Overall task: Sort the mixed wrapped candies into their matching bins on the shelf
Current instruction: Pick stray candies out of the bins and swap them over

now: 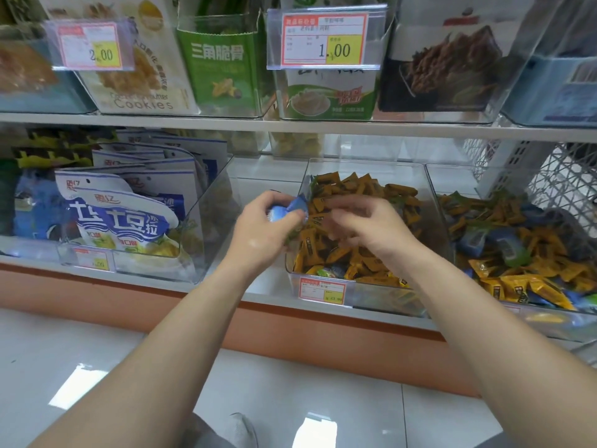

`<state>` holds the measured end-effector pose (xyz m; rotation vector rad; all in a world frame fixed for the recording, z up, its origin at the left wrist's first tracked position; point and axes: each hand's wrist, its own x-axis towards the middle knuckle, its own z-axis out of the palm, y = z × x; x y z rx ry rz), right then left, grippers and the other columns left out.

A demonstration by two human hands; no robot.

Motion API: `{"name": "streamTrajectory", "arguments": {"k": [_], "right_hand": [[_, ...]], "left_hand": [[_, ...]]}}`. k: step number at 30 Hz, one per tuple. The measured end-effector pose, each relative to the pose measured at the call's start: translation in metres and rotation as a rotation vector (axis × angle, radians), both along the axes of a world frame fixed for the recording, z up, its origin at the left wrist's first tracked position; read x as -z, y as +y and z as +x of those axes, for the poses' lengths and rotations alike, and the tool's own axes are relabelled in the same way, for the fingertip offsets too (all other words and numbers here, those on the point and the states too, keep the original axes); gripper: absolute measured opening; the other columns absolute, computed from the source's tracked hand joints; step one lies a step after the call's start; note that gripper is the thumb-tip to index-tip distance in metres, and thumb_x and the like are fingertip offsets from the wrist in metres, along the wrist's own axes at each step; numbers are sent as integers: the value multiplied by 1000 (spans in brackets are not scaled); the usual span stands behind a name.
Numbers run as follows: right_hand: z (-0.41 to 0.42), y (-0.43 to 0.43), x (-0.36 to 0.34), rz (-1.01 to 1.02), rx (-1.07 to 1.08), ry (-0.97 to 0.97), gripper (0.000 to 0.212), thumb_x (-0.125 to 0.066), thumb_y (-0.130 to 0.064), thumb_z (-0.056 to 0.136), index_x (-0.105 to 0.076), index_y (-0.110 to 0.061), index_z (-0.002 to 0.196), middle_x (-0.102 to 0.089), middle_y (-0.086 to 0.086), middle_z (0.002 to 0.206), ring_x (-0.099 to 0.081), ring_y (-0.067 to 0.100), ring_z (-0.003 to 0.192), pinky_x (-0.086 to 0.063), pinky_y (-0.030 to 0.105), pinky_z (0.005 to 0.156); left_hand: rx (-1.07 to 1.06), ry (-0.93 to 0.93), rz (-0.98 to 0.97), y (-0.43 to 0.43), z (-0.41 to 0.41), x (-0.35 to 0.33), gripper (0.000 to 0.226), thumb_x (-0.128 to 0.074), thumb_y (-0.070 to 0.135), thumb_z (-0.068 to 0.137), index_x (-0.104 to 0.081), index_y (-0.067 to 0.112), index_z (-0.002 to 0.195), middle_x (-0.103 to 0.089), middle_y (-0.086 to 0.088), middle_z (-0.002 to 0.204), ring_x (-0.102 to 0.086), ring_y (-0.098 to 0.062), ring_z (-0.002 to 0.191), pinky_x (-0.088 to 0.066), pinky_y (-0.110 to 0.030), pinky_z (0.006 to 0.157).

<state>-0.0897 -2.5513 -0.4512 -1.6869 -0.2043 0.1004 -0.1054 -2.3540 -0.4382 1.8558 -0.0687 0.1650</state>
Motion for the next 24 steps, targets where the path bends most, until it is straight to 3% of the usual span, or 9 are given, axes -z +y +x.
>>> {"name": "streamTrajectory", "arguments": {"k": [3, 5, 7, 11, 15, 17, 21, 24], "right_hand": [[6, 0, 18, -579, -129, -132, 7, -66, -24, 94, -73, -25, 94, -74, -7, 91, -69, 12, 88, -52, 29, 77], [10, 3, 27, -853, -242, -137, 17, -66, -30, 94, -75, -24, 106, -72, -7, 108, -65, 12, 100, -51, 28, 83], [15, 4, 30, -990, -298, -140, 25, -65, -30, 94, -72, -26, 119, -68, -8, 119, -62, 11, 107, -50, 27, 88], [22, -2, 30, -938, -398, -86, 26, -68, -19, 92, -71, -29, 116, -69, -14, 114, -63, 5, 104, -54, 27, 90], [25, -10, 32, -883, -465, -34, 33, -67, -16, 93, -69, -30, 123, -67, -16, 117, -60, -1, 102, -47, 13, 83], [25, -10, 32, -913, -464, -38, 32, -65, -18, 94, -69, -31, 122, -65, -16, 114, -59, 0, 99, -48, 17, 82], [25, -7, 33, -1027, -419, -134, 15, -67, -18, 91, -74, -28, 99, -68, -11, 98, -61, 10, 88, -54, 31, 74], [22, -16, 25, -931, -275, -186, 14, -75, -25, 86, -66, -35, 81, -64, -16, 85, -59, 5, 80, -42, 24, 64]], "left_hand": [[-18, -21, 95, 12, 1, 1, 15, -70, 22, 88, -66, 24, 102, -68, -2, 102, -72, -23, 81, -55, -28, 57], [-25, -21, 109, 17, 1, 2, 16, -70, 22, 88, -67, 22, 103, -68, -3, 101, -73, -20, 74, -55, -27, 56], [-27, -22, 127, 21, 1, 2, 16, -70, 22, 88, -67, 21, 104, -68, -3, 101, -73, -20, 71, -55, -26, 56], [-21, -9, 126, 24, 0, 2, 10, -71, 23, 88, -67, 25, 97, -68, 1, 99, -73, -19, 68, -60, -35, 59], [-6, -5, 150, 23, -2, -1, 10, -71, 24, 88, -68, 25, 97, -68, 3, 98, -72, -19, 74, -62, -44, 66], [2, -4, 146, 21, -3, -3, 9, -71, 23, 88, -68, 25, 97, -67, 5, 97, -72, -18, 72, -62, -44, 66], [16, -17, 151, 17, -7, -7, 8, -71, 23, 88, -68, 28, 94, -68, 5, 96, -70, -19, 81, -62, -45, 68], [28, -12, 146, 18, -11, -10, 8, -70, 24, 88, -69, 27, 96, -68, 5, 96, -70, -22, 85, -60, -50, 73]]}}
